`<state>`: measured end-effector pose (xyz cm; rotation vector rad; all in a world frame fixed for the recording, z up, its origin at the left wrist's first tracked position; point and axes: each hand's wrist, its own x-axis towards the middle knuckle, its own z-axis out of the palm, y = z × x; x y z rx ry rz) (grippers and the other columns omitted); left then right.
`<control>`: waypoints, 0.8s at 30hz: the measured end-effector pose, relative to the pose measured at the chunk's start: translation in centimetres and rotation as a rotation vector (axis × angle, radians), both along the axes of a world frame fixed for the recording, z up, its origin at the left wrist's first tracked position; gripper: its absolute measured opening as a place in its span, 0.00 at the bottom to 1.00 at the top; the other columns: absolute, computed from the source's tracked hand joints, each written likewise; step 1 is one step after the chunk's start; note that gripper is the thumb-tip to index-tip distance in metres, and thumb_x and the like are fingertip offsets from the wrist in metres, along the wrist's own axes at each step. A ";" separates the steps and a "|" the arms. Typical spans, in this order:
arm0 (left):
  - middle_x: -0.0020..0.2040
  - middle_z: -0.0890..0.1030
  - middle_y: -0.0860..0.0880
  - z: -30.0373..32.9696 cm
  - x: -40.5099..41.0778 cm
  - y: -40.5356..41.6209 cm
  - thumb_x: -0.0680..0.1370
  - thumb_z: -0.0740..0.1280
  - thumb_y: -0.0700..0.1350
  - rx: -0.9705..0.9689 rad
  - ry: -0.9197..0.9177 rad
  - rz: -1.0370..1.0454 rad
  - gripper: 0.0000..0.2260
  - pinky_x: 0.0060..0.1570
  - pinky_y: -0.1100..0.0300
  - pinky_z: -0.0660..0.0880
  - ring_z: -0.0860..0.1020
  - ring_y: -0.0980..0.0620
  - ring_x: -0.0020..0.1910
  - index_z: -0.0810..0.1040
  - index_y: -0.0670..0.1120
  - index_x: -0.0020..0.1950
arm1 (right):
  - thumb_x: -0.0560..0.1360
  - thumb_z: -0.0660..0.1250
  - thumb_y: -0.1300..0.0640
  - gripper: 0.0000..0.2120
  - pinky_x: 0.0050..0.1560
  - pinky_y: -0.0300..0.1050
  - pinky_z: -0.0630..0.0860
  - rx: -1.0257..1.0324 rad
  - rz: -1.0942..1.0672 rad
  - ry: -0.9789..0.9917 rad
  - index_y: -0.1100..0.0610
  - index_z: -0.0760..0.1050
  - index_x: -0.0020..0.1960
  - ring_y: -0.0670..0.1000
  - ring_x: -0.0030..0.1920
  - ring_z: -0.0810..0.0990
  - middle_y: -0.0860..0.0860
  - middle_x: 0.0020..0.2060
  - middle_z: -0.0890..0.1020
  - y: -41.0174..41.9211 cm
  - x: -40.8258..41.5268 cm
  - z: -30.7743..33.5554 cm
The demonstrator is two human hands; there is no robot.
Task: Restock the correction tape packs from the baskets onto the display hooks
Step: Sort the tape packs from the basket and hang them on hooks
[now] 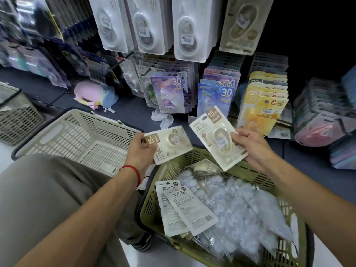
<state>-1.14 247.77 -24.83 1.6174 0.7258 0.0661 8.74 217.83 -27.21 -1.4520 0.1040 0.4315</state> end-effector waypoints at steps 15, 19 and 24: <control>0.64 0.84 0.43 -0.4 -0.2 -3.4 0.76 0.75 0.41 -0.479 -0.146 -0.249 0.26 0.56 0.34 0.81 0.84 0.39 0.61 0.71 0.51 0.71 | 0.85 0.67 0.52 0.03 0.38 0.48 0.82 -0.052 0.060 -0.040 0.51 0.76 0.56 0.50 0.42 0.87 0.49 0.45 0.89 8.5 -4.0 -2.2; 0.60 0.86 0.46 -1.5 0.1 -4.0 0.75 0.75 0.29 -0.290 -0.132 -0.100 0.30 0.56 0.39 0.83 0.85 0.44 0.60 0.70 0.50 0.70 | 0.84 0.65 0.48 0.04 0.46 0.49 0.80 -0.644 0.157 -0.386 0.47 0.76 0.53 0.49 0.43 0.84 0.46 0.46 0.87 6.8 -3.0 -4.0; 0.56 0.86 0.53 -1.9 1.1 -2.8 0.75 0.76 0.33 -0.110 -0.132 0.048 0.27 0.54 0.46 0.84 0.86 0.54 0.53 0.71 0.53 0.66 | 0.82 0.65 0.63 0.10 0.50 0.56 0.79 -1.142 0.487 -0.822 0.56 0.77 0.62 0.58 0.50 0.82 0.54 0.55 0.79 5.7 -2.4 -6.8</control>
